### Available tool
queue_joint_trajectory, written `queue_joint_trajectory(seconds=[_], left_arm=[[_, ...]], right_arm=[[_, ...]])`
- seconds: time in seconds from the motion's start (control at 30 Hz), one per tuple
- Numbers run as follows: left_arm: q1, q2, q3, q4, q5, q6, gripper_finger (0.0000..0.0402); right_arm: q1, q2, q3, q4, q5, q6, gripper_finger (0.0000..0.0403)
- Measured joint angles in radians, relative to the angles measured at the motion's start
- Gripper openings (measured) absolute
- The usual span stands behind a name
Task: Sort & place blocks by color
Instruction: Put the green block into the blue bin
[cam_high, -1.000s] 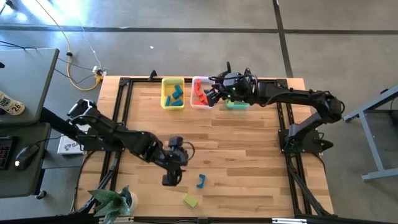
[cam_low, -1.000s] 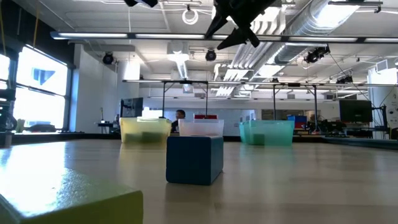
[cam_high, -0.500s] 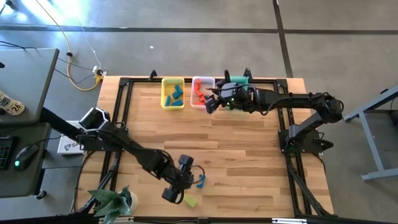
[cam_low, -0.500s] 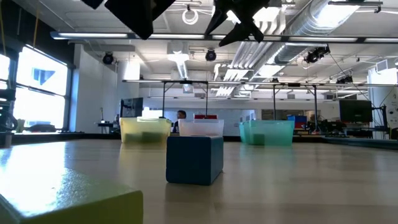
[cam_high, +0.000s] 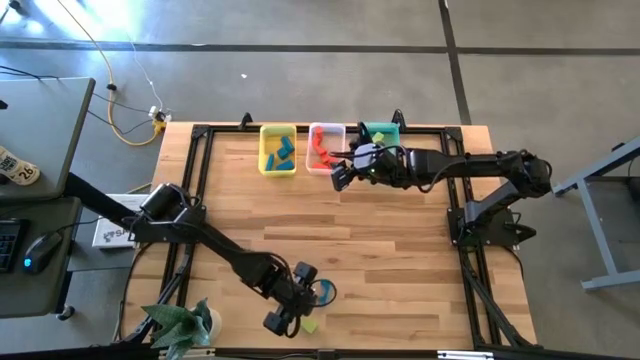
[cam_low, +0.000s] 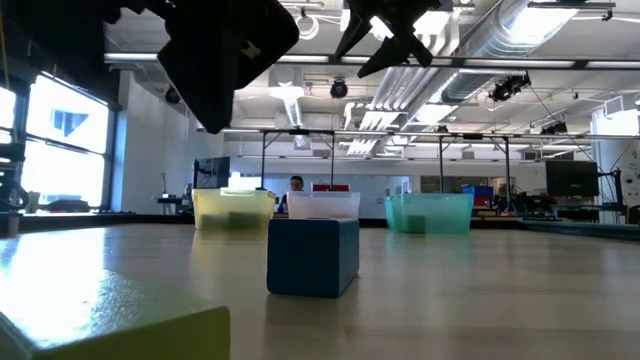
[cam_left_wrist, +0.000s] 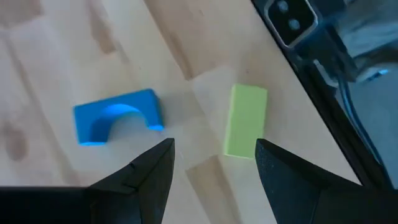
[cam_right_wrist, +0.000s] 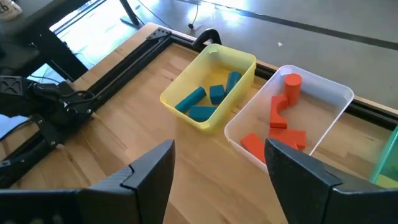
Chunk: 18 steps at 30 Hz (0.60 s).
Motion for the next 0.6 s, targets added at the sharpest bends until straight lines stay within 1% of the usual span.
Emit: queue_joint_trajectory(seconds=[0.1, 0.33, 0.6], left_arm=[[-0.013, 0.026, 0.001, 0.021, 0.023, 0.0, 0.0213], [-0.047, 0.075, 0.0, 0.047, 0.019, 0.015, 0.0213], [-0.054, 0.126, 0.001, 0.064, 0.013, 0.014, 0.0213]], right_arm=[[0.006, 0.0, 0.0, -0.01, 0.002, 0.0, 0.0236], [0.018, 0.0, 0.0, -0.022, 0.007, 0.0, 0.0236], [0.031, 0.0, 0.0, -0.033, 0.011, 0.0, 0.0236]])
